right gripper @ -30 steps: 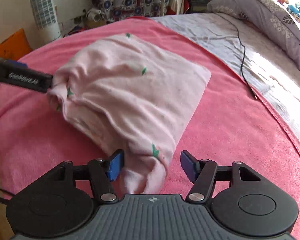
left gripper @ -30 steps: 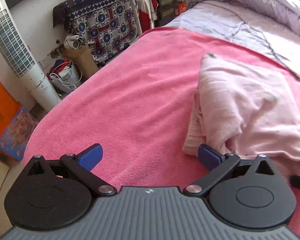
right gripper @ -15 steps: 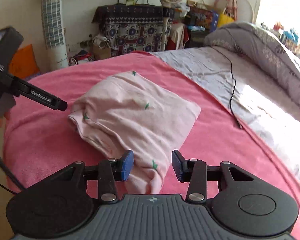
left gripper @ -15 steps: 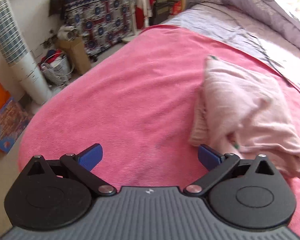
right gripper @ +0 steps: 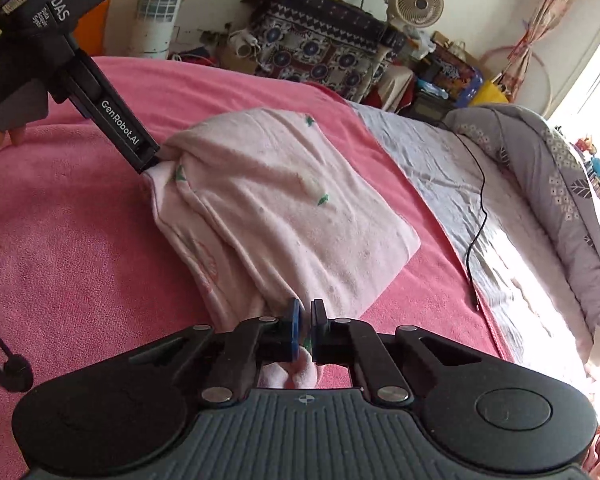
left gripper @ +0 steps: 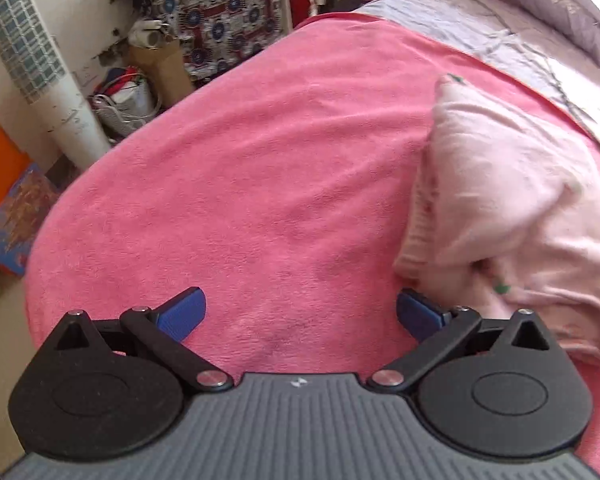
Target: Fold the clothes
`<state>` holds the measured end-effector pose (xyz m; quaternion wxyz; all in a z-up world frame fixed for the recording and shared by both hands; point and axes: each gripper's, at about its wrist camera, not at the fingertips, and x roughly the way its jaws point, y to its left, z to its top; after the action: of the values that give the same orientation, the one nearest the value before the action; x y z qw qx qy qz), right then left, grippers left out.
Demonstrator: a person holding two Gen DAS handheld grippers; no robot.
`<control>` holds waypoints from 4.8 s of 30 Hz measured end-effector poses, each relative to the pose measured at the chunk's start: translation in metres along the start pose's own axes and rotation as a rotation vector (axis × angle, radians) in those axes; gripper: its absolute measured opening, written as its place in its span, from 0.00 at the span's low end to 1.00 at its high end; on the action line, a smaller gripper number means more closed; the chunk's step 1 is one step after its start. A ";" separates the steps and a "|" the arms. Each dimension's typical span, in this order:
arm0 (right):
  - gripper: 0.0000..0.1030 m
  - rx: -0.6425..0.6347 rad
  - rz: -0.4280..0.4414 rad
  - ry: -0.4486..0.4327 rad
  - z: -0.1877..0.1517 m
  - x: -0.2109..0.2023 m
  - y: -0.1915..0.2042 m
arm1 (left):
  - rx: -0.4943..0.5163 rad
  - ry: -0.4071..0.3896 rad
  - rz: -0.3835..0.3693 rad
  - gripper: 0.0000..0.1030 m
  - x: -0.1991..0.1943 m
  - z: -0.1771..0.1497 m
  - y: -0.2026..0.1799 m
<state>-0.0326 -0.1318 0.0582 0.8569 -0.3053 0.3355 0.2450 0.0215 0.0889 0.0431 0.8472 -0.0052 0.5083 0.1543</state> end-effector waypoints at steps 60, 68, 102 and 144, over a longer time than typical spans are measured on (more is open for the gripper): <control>0.33 0.349 0.127 -0.019 -0.009 0.035 -0.040 | 0.221 -0.034 -0.194 1.00 -0.020 -0.013 -0.024; 0.33 0.423 0.196 -0.020 -0.029 0.035 -0.048 | 0.217 -0.201 -0.321 0.95 -0.061 0.032 -0.038; 0.34 0.533 0.191 -0.083 -0.045 0.037 -0.043 | 0.233 -0.075 0.021 0.34 0.072 0.148 -0.099; 1.00 0.270 0.419 0.053 -0.100 0.028 -0.108 | 0.690 -0.074 -0.363 0.99 -0.023 -0.011 0.006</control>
<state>0.0105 -0.2693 0.0172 0.8113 -0.1181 0.4435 0.3620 0.0005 0.0873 0.0585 0.8305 0.1959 0.4902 -0.1780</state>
